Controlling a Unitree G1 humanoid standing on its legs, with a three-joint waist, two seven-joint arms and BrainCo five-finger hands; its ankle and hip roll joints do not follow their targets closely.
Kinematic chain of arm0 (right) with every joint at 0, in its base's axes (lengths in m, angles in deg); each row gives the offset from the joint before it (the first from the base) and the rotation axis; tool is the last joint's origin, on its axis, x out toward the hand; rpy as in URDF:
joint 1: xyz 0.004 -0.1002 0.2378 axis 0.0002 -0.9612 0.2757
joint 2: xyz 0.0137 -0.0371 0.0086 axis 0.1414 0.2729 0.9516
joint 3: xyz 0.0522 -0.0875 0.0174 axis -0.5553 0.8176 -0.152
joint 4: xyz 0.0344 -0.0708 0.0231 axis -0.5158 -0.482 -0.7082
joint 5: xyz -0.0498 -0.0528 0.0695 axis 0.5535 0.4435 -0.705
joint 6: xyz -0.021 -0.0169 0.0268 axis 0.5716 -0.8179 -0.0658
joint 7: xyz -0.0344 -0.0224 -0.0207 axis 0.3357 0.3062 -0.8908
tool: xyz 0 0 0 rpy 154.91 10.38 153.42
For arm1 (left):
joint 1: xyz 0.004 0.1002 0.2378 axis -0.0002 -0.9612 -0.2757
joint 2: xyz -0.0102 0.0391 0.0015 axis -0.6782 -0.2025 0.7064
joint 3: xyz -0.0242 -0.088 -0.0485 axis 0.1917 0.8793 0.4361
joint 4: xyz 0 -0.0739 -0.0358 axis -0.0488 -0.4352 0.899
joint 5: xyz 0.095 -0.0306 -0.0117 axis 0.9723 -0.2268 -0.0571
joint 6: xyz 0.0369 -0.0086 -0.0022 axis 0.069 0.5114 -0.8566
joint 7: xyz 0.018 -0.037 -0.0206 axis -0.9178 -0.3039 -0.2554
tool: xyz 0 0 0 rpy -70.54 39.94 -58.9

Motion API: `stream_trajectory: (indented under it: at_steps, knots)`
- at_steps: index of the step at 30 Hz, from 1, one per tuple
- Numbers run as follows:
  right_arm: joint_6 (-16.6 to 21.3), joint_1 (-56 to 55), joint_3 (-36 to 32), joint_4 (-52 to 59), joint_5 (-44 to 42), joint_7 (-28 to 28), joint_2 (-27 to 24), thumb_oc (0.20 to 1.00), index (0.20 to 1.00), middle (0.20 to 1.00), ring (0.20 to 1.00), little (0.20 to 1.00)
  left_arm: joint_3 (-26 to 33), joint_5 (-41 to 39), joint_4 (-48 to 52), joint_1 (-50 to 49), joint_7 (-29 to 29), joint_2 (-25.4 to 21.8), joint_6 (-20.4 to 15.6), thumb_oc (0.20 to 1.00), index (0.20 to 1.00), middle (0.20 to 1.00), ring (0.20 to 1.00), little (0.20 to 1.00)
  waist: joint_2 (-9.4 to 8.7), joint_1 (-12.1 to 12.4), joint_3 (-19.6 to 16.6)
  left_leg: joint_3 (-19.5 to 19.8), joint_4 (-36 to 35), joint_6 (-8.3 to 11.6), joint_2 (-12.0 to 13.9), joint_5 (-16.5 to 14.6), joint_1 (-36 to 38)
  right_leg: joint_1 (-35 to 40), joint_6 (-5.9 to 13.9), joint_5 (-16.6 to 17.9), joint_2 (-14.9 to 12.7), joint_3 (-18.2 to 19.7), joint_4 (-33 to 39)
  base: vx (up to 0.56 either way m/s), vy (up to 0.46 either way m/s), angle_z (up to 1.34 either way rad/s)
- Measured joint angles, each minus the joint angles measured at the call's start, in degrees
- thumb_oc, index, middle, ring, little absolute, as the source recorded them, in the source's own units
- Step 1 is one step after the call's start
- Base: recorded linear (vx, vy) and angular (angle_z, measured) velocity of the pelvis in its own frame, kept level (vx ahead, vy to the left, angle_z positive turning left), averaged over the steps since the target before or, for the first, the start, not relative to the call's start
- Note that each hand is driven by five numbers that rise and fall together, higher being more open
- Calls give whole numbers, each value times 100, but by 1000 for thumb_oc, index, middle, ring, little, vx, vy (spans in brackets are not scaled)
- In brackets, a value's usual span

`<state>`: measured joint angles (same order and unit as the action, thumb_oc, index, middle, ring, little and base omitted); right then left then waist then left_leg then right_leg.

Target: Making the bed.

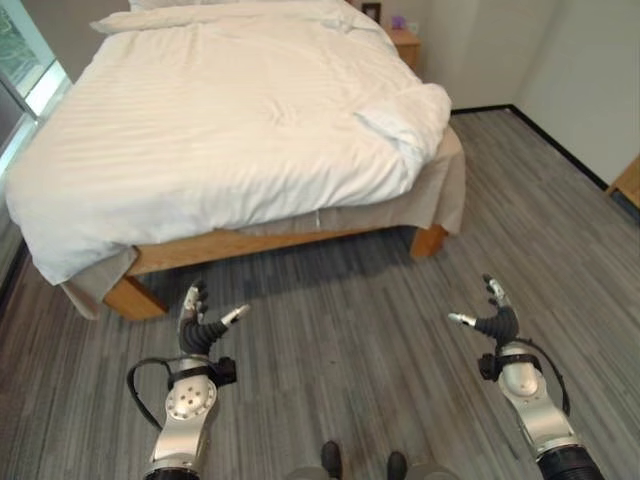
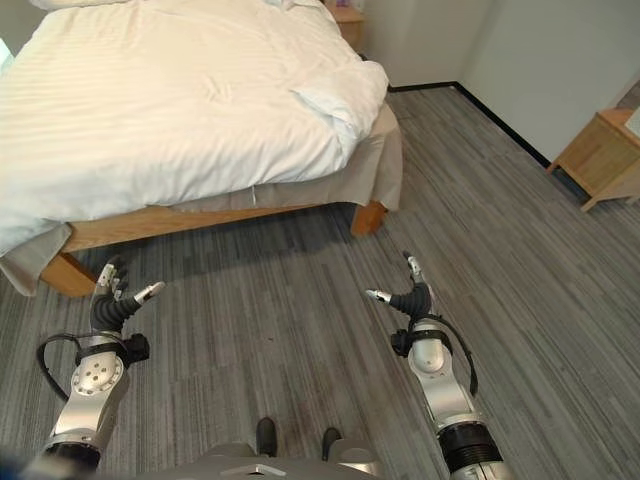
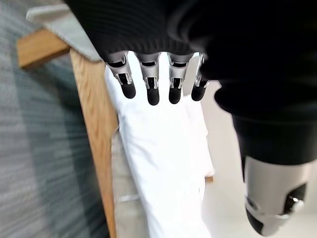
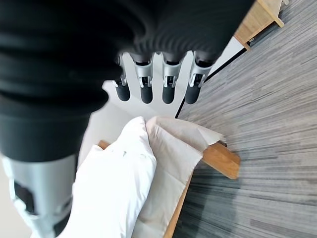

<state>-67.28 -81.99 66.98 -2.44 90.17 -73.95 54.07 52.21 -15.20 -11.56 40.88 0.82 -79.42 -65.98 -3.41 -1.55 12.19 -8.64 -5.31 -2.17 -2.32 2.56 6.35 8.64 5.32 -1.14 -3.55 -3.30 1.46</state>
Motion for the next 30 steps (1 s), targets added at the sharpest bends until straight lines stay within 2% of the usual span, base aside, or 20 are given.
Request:
stream_trajectory:
  at_steps: [10, 13, 14, 15, 16, 17, 18, 20, 22, 23, 24, 25, 26, 27, 28, 29, 30]
  knots:
    - [-7, -221, -19, 34, -8, 119, 4, 1000, 1000, 1000, 1000, 1000, -247, 234, 158, -276, 71, 178, 270, 1000, 1000, 1000, 1000, 1000, 85, -11, 103, 89, 2, 74, 12, -49, -37, 49, -33, -36, 62, 73, 126, 60, -30, 2]
    - [-2, -234, -18, 45, -19, 114, 2, 1000, 1000, 1000, 1000, 1000, -238, 243, 172, -246, 10, 136, 270, 1000, 1000, 1000, 1000, 1000, 21, 22, 125, 146, 423, 327, 50, -190, -359, -95, -170, -169, 91, 44, 15, 39, -140, 21]
    - [-2, -185, -17, 37, -67, 113, 5, 1000, 1000, 1000, 1000, 1000, -208, 243, 170, -142, 2, 35, 274, 1000, 1000, 1000, 1000, 1000, -137, 58, 297, 121, 1778, 498, 113, -262, -1153, -287, -528, -346, 163, 7, -209, 9, -232, 53]
    - [5, -170, -59, 42, -69, 112, -9, 1000, 1000, 1000, 1000, 1000, -186, 241, 187, -39, -6, -28, 277, 1000, 1000, 1000, 1000, 1000, -226, 94, 441, 105, 2928, 656, 186, -156, -1801, -399, -689, -467, 101, -41, -392, 144, -191, 53]
    - [-10, -174, -114, 30, -70, 111, -37, 1000, 1000, 1000, 1000, 1000, -192, 238, 165, 68, -24, -60, 289, 1000, 1000, 1000, 1000, 1000, -314, 179, 553, 113, 3779, 837, 278, 52, -2290, -406, -611, -467, 53, -34, -480, 276, -136, 15]
    - [-9, -157, -163, 43, -78, 97, -82, 1000, 1000, 1000, 1000, 1000, -182, 236, 165, -30, -49, -34, 309, 1000, 1000, 1000, 1000, 1000, -270, 430, 610, 159, 4578, 965, 343, 229, -2765, -427, -697, -619, 135, 89, -624, 432, -2, -17]
    - [-5, -135, -246, 64, -89, 71, -80, 1000, 1000, 1000, 1000, 1000, -180, 235, 145, -61, -58, -6, 333, 1000, 1000, 1000, 1000, 1000, -296, 472, 680, 142, 4683, 920, 407, 168, -2908, -416, -700, -638, 115, 97, -637, 526, 102, -29]
    - [-8, 37, -297, 67, -190, 29, -139, 1000, 1000, 1000, 1000, 1000, -77, 227, -29, -75, -63, 135, 341, 1000, 1000, 1000, 1000, 1000, -191, 594, 822, -126, 3234, 959, 605, 135, -2841, -443, -717, -678, 165, 174, -582, 650, 236, -27]
    - [-15, 115, -263, 58, -193, 34, -137, 1000, 1000, 1000, 1000, 1000, 8, 225, -243, -113, -49, 204, 360, 1000, 1000, 1000, 1000, 1000, -38, 656, 809, -638, 2066, 969, 1034, 128, -2662, -391, -630, -727, 260, 274, -497, 609, 274, -34]
    - [-13, 194, -232, 68, -191, 62, -163, 1000, 1000, 1000, 1000, 1000, 225, 221, -321, -193, -41, 352, 374, 1000, 1000, 1000, 1000, 1000, 58, 693, 786, -1031, 724, 993, 1295, 131, -2403, -374, -546, -730, 297, 419, -450, 388, 184, -44]
    - [-18, 194, -272, 72, -191, 86, -177, 1000, 1000, 1000, 1000, 1000, 262, 213, -348, -225, -44, 431, 404, 1000, 1000, 1000, 1000, 1000, 114, 744, 829, -1150, 210, 974, 1404, 143, -2303, -262, -556, -727, 295, 584, -422, 642, 293, -38]
    - [-16, 150, -287, 71, -190, 89, -194, 1000, 1000, 1000, 1000, 1000, 244, 209, -351, -246, -33, 456, 406, 1000, 1000, 1000, 1000, 1000, 168, 774, 822, -1130, 156, 998, 1472, 144, -2335, -137, -521, -759, 275, 651, -360, 663, 290, -36]
    - [-48, -9, -254, 119, -185, 165, -274, 1000, 1000, 1000, 1000, 1000, 259, 218, -331, -354, 1, 481, 400, 1000, 1000, 1000, 1000, 1000, 203, 915, 780, -1127, 328, 979, 1571, 104, -2188, 207, -314, -920, 71, 779, -214, 655, 289, -68]
    - [-58, 19, -204, 117, -184, 224, -242, 1000, 1000, 1000, 1000, 1000, 389, 219, -344, -537, 2, 509, 394, 1000, 1000, 1000, 1000, 1000, 151, 1066, 746, -1072, 556, 984, 1604, 37, -1980, 261, -226, -1139, -119, 1048, -366, 648, 282, -118]
    - [-28, -67, -122, 201, -183, 239, -257, 1000, 1000, 1000, 1000, 1000, 435, 217, -341, -813, -6, 524, 418, 1000, 1000, 1000, 1000, 1000, 149, 1168, 550, -1043, 582, 1019, 1503, -4, -1804, 295, -247, -1317, -268, 1278, -442, 571, 290, -117]
    - [6, -273, -100, 414, -182, 237, -384, 1000, 1000, 1000, 1000, 1000, 446, 217, -281, -1011, -5, 576, 435, 1000, 1000, 1000, 1000, 1000, 285, 1161, 263, -1051, 472, 1037, 1495, 49, -1702, 410, -96, -1301, -351, 1256, -317, 569, 291, -69]
    - [8, -297, -110, 467, -181, 243, -379, 1000, 1000, 1000, 1000, 1000, 467, 219, -314, -950, -4, 578, 441, 1000, 1000, 1000, 1000, 1000, 218, 1125, 276, -1059, 616, 909, 1308, 404, -1649, 446, 155, -1114, -542, 1152, -473, 488, 335, -61]
